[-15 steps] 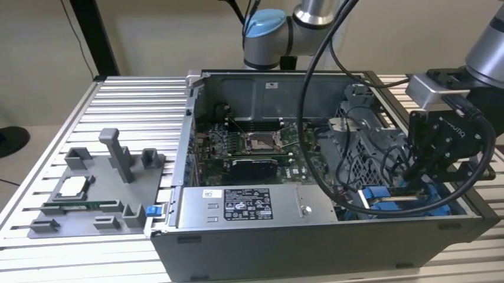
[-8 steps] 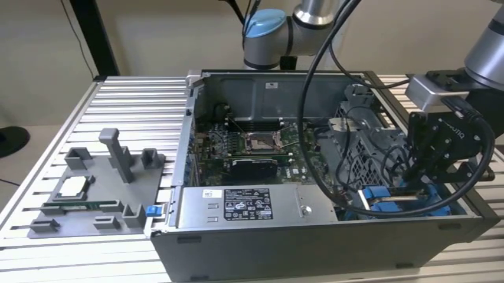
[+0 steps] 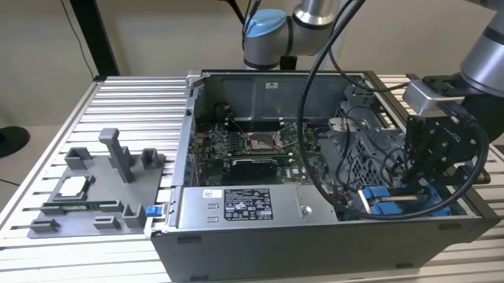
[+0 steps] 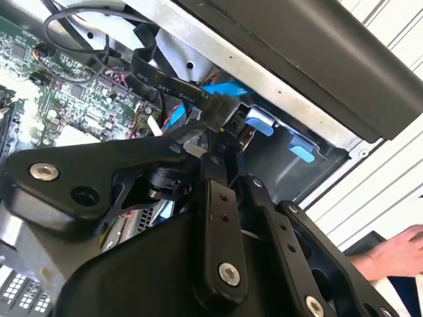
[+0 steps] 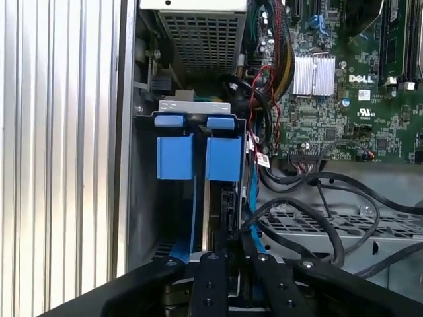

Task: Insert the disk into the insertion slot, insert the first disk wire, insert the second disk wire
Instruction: 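Insert the first disk wire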

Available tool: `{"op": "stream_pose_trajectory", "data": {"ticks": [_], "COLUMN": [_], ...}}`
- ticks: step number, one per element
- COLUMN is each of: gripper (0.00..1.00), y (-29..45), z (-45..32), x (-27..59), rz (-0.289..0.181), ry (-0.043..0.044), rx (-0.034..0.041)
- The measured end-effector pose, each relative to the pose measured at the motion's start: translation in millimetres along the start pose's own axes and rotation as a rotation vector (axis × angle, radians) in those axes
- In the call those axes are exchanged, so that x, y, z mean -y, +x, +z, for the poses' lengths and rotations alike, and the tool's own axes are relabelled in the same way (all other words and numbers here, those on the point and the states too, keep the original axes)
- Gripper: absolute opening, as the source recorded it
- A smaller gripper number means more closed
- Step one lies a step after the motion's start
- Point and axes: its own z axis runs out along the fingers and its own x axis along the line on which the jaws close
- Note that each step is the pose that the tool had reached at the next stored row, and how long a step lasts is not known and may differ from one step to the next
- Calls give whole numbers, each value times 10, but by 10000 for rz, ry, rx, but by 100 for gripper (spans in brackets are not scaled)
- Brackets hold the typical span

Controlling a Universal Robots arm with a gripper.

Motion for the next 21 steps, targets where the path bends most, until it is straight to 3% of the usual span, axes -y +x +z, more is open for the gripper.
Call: {"op": "stream_pose_trajectory", "data": {"ticks": [2,8,12,18,21], "gripper": [100,100,100,100,100], "y": [1,6,8,11,12], "z": [-41,-323,-463,-626,-639], "x": [-2,-18,-26,-35,-36], "rz": [-1,1,1,1,0], "ry": [-2,-3,-2,-2,-2], "rx": [16,-8,-8,-8,-6]}}
